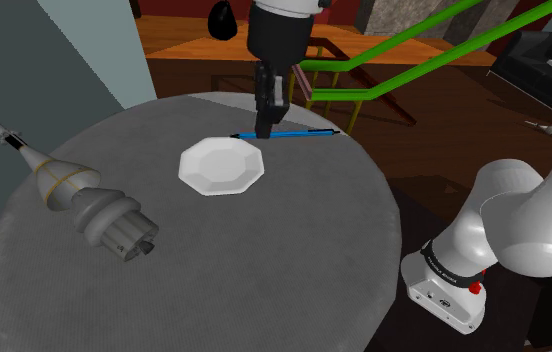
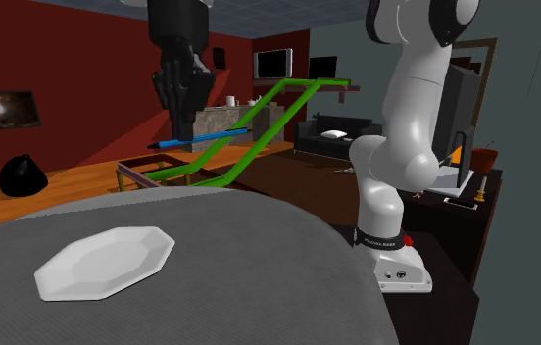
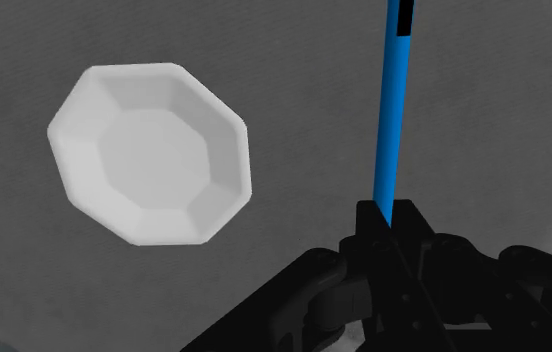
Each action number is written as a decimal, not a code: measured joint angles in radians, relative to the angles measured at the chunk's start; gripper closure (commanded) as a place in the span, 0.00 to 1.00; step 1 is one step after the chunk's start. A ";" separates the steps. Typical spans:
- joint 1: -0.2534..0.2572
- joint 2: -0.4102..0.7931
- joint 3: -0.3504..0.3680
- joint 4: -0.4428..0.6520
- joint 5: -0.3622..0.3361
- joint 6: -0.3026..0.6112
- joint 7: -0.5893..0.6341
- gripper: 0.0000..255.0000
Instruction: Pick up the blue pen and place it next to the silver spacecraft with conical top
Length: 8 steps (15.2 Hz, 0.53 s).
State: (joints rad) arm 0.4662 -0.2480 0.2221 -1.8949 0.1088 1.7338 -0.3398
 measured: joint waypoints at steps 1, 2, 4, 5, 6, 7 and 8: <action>0.002 0.040 0.010 0.033 -0.007 0.006 0.014 1.00; 0.007 0.075 0.022 0.075 -0.015 -0.001 0.033 1.00; 0.017 0.152 0.045 0.158 -0.035 -0.004 0.071 1.00; 0.024 0.199 0.056 0.207 -0.048 -0.007 0.091 1.00; 0.030 0.238 0.064 0.255 -0.060 -0.018 0.107 1.00; 0.037 0.268 0.071 0.291 -0.070 -0.024 0.121 1.00; 0.048 0.312 0.080 0.348 -0.085 -0.038 0.142 1.00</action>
State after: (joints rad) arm 0.5140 0.0638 0.3025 -1.5473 0.0235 1.6955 -0.1982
